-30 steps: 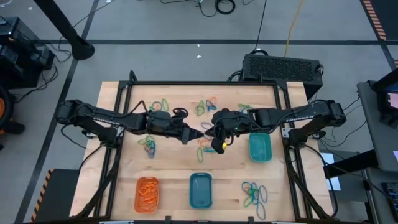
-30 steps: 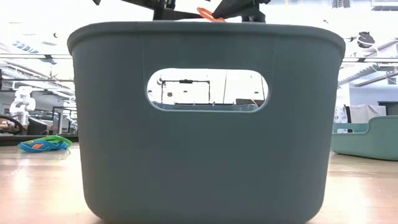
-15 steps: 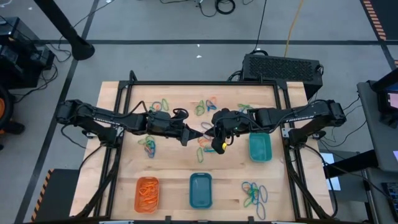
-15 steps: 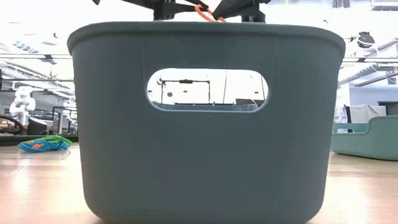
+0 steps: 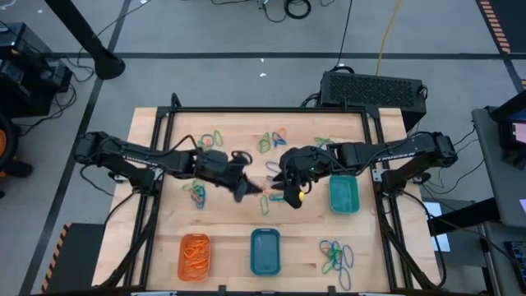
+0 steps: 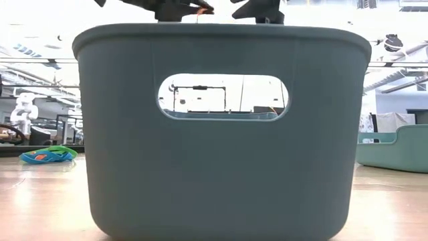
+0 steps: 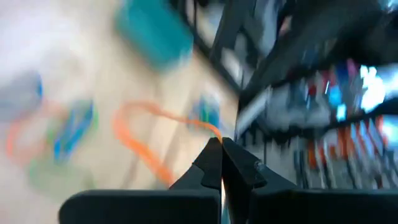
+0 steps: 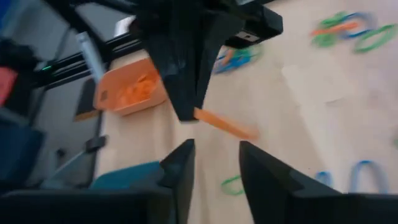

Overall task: Sort rubber bands into baskets
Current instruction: Put the orange rubber band into the orange bin

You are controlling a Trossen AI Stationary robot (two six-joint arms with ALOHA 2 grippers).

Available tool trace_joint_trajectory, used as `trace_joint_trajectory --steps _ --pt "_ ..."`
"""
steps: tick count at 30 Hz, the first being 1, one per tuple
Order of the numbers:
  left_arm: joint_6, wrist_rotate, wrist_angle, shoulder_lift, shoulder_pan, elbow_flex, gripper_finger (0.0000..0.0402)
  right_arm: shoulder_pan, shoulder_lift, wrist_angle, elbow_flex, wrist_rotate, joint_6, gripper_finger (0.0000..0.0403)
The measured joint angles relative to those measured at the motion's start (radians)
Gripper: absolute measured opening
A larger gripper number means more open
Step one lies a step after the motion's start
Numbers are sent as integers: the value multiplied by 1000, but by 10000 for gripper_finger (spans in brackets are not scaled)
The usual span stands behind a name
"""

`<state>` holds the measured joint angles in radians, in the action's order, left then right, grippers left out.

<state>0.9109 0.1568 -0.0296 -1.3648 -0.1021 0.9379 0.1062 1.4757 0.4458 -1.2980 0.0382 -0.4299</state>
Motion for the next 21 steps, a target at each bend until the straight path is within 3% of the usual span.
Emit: trace_joint_trajectory --steps 3,6,11,21 --pt "27 99 145 12 -47 2 2 0 0 12 0 74 0 144" --pt "56 178 332 16 -122 0 2 1 0 38 0 81 1 161" --pt "165 202 571 18 -275 0 1 0 0 59 0 66 23 176" --pt "540 187 615 5 -535 0 1 0 0 52 0 64 117 178"
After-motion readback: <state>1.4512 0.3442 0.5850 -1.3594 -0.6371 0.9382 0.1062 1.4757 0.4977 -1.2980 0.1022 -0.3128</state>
